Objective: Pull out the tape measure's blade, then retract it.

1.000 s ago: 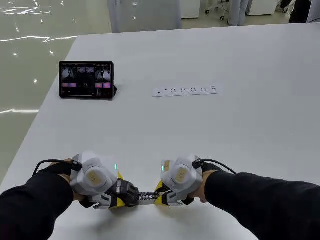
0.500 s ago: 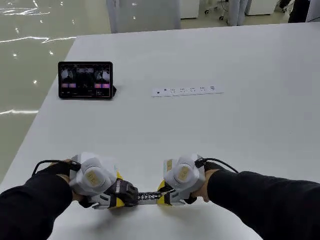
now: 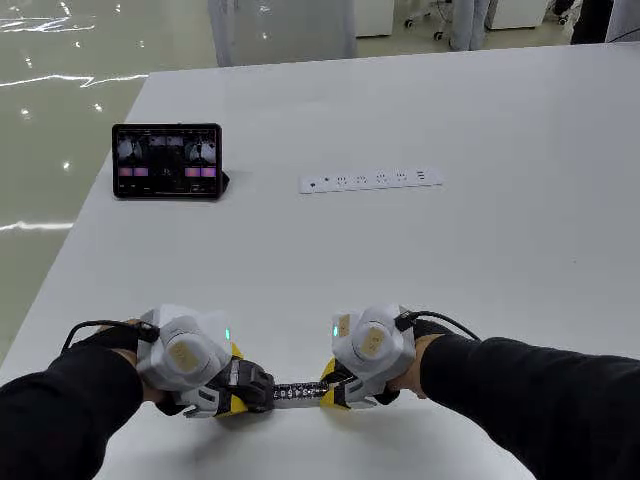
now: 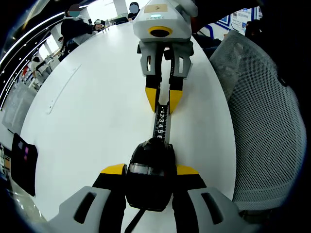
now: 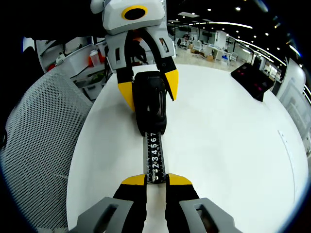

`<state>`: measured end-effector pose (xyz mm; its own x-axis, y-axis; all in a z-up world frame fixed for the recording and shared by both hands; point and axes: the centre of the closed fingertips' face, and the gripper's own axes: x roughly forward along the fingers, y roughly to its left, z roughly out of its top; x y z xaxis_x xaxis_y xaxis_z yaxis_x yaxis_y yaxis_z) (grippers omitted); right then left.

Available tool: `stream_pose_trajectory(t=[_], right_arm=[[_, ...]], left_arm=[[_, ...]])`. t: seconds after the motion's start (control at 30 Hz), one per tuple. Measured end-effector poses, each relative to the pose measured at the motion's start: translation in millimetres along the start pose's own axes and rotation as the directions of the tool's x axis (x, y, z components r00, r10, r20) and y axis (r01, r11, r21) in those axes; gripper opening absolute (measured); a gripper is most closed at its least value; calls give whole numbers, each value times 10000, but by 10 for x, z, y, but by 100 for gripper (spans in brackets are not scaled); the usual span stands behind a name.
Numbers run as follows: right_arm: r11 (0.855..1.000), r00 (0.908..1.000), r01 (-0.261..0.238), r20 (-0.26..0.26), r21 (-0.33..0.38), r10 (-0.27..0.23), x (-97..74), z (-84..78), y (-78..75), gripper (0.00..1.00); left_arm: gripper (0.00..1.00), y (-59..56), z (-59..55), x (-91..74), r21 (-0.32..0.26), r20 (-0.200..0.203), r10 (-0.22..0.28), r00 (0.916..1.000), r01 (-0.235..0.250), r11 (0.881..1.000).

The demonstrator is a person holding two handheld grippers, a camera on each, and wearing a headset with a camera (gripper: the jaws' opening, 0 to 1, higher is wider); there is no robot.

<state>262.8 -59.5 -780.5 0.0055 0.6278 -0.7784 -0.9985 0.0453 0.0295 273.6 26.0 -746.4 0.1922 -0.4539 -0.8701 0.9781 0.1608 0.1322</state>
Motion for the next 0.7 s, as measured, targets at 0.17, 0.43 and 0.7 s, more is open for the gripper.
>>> stream_pose_trajectory(t=[0.17, 0.43, 0.7], right_arm=[[10000, 10000, 0, -1, 20, 0, -22, -25, -3, 10], [10000, 10000, 21, -39, 39, -21, -48, -64, -2, 10], [9999, 10000, 43, -30, 112, -43, -94, -117, -8, 10]], left_arm=[[31, 0, 1, 3, -4, 16, 9, 10000, -9, 10000], [31, -5, 3, 3, 25, 23, 30, 10000, -30, 10000], [31, -4, 4, 6, 25, -4, 17, 10000, -17, 10000]])
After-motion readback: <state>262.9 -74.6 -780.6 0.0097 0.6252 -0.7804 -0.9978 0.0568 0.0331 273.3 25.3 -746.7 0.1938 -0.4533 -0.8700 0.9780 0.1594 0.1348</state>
